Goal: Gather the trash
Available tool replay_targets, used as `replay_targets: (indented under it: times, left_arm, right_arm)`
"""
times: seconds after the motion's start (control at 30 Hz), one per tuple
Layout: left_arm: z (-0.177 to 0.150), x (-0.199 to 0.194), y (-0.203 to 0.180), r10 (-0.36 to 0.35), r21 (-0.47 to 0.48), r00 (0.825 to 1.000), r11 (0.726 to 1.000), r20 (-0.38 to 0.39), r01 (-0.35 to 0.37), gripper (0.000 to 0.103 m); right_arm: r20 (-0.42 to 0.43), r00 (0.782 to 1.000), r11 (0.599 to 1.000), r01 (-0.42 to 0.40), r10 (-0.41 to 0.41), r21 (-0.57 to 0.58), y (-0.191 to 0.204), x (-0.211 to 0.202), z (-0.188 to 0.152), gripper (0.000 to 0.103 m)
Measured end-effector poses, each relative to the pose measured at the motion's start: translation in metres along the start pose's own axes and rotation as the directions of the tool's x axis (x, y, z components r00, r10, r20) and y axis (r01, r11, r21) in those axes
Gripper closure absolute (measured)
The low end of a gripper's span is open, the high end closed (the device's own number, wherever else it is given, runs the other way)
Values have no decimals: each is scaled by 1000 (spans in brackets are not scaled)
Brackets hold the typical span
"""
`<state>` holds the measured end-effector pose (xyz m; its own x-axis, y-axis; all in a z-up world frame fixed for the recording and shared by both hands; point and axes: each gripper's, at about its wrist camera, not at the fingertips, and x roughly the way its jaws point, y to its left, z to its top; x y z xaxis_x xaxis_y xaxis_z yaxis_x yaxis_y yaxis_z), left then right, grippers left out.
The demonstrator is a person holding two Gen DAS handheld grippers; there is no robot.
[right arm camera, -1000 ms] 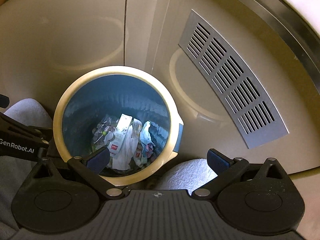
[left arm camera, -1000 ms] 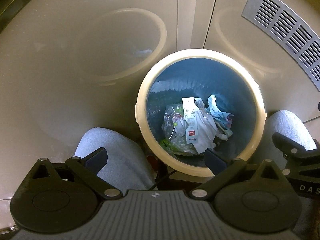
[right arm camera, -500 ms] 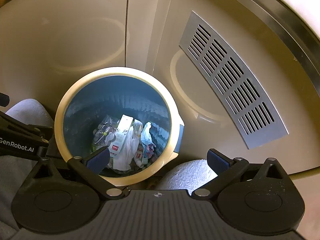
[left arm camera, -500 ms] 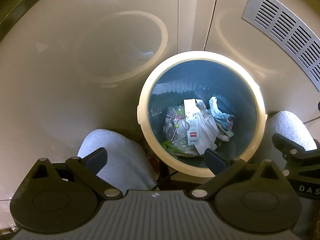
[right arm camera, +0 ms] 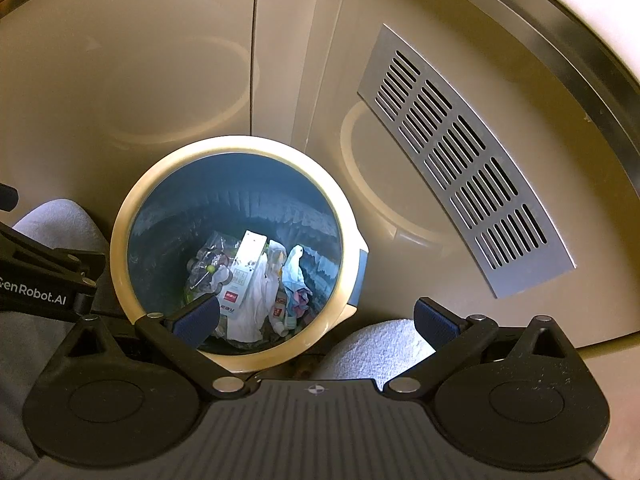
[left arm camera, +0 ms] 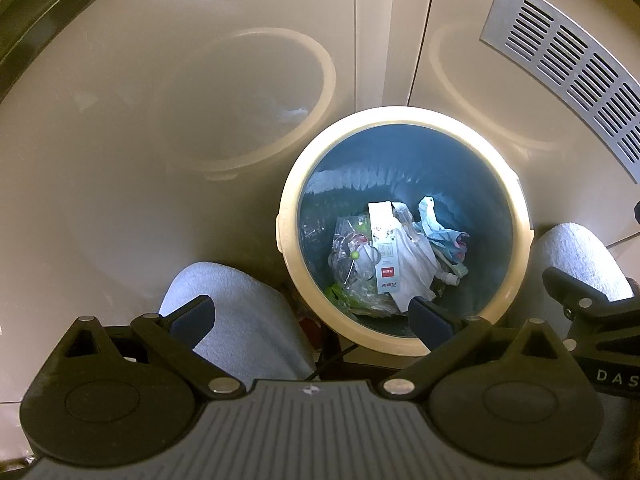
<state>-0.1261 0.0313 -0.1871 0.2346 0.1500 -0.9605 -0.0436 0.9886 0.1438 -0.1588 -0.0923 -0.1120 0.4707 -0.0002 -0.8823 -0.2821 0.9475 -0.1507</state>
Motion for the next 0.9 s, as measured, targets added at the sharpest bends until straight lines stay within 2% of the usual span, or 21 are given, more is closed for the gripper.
replay_targets:
  times: [0.63, 0.9]
  left_arm:
    - [0, -2, 2, 4, 3, 1000, 1000, 6, -4, 0]
    - [-4, -13, 2, 26, 8, 998, 1000, 63, -27, 0]
  right_arm:
    - [13, 1000, 1000, 3, -3, 0, 0, -5, 2, 0]
    - [40, 999, 1000, -3, 3, -4, 0, -12, 0, 0]
